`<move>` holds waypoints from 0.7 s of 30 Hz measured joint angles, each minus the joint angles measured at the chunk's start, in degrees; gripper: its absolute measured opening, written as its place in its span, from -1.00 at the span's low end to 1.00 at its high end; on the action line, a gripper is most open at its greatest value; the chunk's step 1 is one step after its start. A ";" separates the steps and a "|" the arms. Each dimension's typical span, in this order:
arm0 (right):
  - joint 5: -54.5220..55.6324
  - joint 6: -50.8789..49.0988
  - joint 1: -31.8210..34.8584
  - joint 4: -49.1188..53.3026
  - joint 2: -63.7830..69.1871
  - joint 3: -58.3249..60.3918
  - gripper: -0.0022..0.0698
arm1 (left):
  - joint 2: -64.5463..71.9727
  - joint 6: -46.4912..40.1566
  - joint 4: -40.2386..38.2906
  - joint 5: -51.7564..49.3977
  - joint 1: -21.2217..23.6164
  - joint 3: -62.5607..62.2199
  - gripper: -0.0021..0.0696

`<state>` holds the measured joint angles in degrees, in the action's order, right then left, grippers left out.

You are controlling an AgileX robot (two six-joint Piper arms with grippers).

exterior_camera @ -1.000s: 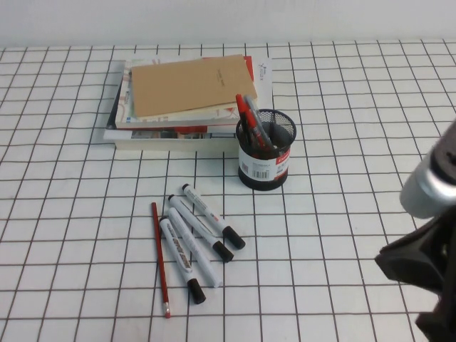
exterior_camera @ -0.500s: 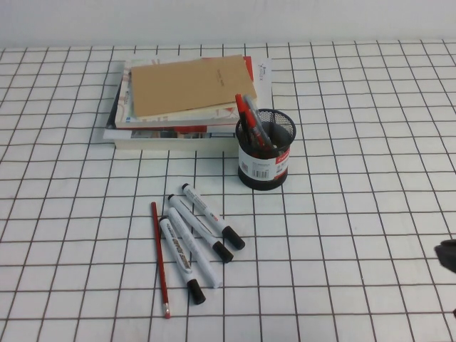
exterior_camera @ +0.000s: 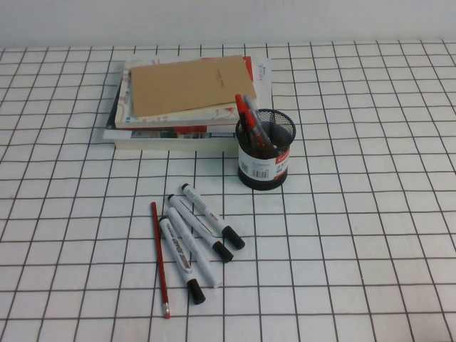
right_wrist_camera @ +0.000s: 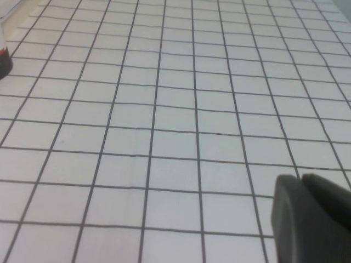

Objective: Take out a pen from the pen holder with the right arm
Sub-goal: 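Take a marker out of the pen holder and lay it on the table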

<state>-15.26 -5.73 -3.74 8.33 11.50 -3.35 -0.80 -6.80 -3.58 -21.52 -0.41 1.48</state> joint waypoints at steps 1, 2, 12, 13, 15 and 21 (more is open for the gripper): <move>0.00 0.00 0.16 0.00 -1.74 0.85 -0.98 | 0.00 0.00 0.00 0.00 0.00 0.00 -0.96; 0.00 0.00 0.26 0.00 -3.80 1.69 -0.98 | 0.00 0.00 0.00 0.00 0.00 0.00 -0.96; 0.05 0.00 0.40 -0.89 -11.98 2.82 -0.98 | 0.00 0.00 0.00 0.00 0.00 0.00 -0.96; 0.05 0.00 0.40 -1.32 -11.98 2.82 -0.98 | 0.00 0.00 0.00 0.00 0.00 0.00 -0.95; 0.05 0.00 0.40 -2.19 -11.98 2.82 -0.98 | 0.00 0.00 0.00 0.00 0.00 0.00 -0.96; 0.05 0.79 0.40 -5.18 -11.98 2.90 -0.98 | 0.00 0.00 0.00 0.00 0.00 0.00 -0.96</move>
<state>-15.21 -4.94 -3.34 3.15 -0.49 -0.45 -0.80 -6.80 -3.58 -21.52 -0.41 1.48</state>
